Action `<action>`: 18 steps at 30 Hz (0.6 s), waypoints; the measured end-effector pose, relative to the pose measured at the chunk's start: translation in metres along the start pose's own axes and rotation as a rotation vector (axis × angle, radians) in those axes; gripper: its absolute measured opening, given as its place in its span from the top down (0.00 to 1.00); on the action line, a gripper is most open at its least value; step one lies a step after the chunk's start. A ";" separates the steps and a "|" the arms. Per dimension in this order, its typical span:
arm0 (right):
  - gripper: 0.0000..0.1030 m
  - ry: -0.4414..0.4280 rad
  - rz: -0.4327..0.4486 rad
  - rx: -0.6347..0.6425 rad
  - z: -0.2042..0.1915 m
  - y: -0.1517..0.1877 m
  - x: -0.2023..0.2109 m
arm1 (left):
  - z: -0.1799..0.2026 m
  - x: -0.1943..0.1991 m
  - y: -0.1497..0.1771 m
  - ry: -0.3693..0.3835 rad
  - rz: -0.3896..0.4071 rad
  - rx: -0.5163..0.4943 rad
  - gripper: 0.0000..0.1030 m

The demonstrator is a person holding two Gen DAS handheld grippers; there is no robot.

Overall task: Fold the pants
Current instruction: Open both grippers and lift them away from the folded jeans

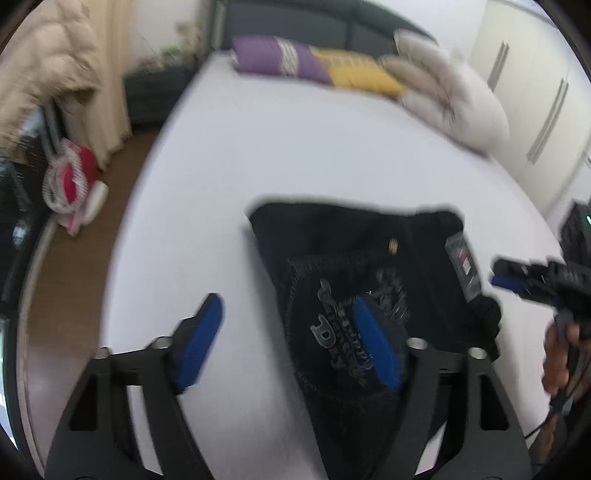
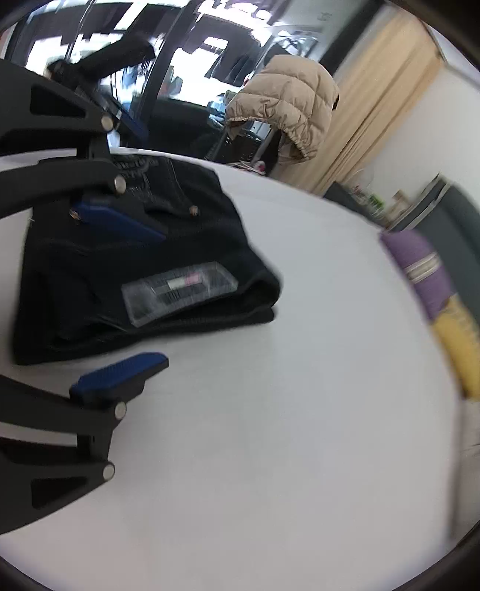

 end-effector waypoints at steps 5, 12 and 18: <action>0.15 0.073 0.160 0.161 -0.046 0.016 0.069 | 0.013 0.095 -0.012 -0.119 0.180 -0.046 0.00; 0.00 0.101 0.464 0.311 -0.110 0.039 0.176 | 0.044 0.221 0.001 -0.243 0.344 -0.071 0.00; 0.00 0.189 0.547 0.353 -0.134 0.061 0.227 | 0.051 0.275 0.038 -0.332 0.262 -0.009 0.00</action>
Point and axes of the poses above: each gripper's, at about its wrist camera, not at the fingertips, and x roughly against the way its jaws point, z to its right, y to its underside, the point moved 10 cm from there along -x, roughly the way its jaws point, and after that the axes turned 2 degrees about -z, right-handed, at the moved point
